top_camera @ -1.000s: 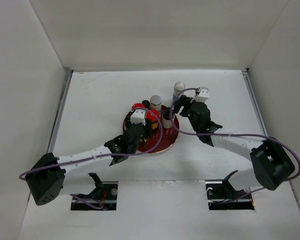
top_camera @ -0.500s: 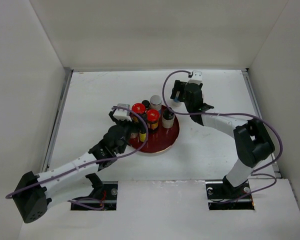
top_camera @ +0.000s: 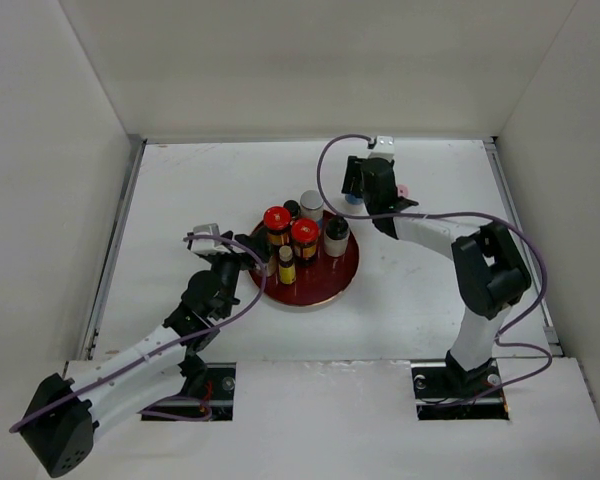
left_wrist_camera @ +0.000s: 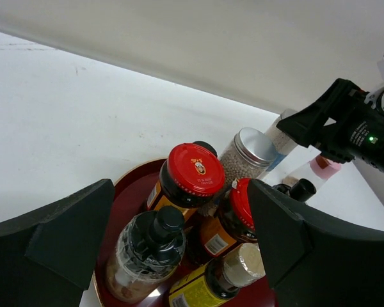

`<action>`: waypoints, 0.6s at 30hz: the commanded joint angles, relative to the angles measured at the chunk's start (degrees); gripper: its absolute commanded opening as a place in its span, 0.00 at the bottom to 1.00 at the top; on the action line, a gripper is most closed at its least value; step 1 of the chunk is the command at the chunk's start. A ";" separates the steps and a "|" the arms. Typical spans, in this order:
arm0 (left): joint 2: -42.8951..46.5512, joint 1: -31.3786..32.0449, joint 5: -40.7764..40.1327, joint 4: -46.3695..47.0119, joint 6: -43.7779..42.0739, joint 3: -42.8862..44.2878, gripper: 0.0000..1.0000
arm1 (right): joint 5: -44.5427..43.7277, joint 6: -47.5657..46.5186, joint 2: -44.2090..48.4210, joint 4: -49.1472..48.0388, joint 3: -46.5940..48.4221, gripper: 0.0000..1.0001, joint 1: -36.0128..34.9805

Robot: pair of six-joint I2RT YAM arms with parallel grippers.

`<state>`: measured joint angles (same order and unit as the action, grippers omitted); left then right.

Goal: Organize the condiment bottles

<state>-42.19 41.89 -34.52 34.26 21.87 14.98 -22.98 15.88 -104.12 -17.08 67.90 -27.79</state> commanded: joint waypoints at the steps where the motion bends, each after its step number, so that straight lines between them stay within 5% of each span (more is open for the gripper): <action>1: -0.69 -0.45 0.07 5.03 2.21 -0.48 0.86 | -0.04 -1.38 -1.26 -1.90 3.99 0.65 0.33; 4: -1.05 -0.71 -0.02 5.11 2.30 -0.74 0.86 | -0.22 -1.81 -0.48 -3.91 4.17 0.53 0.33; 18: -1.05 -3.08 0.16 5.55 4.68 -1.98 0.86 | -3.38 -4.54 29.74 -11.49 -8.65 0.50 -3.45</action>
<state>-43.03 39.44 -34.50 36.62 24.99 13.56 -25.19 11.81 -82.32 -18.59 59.66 -29.02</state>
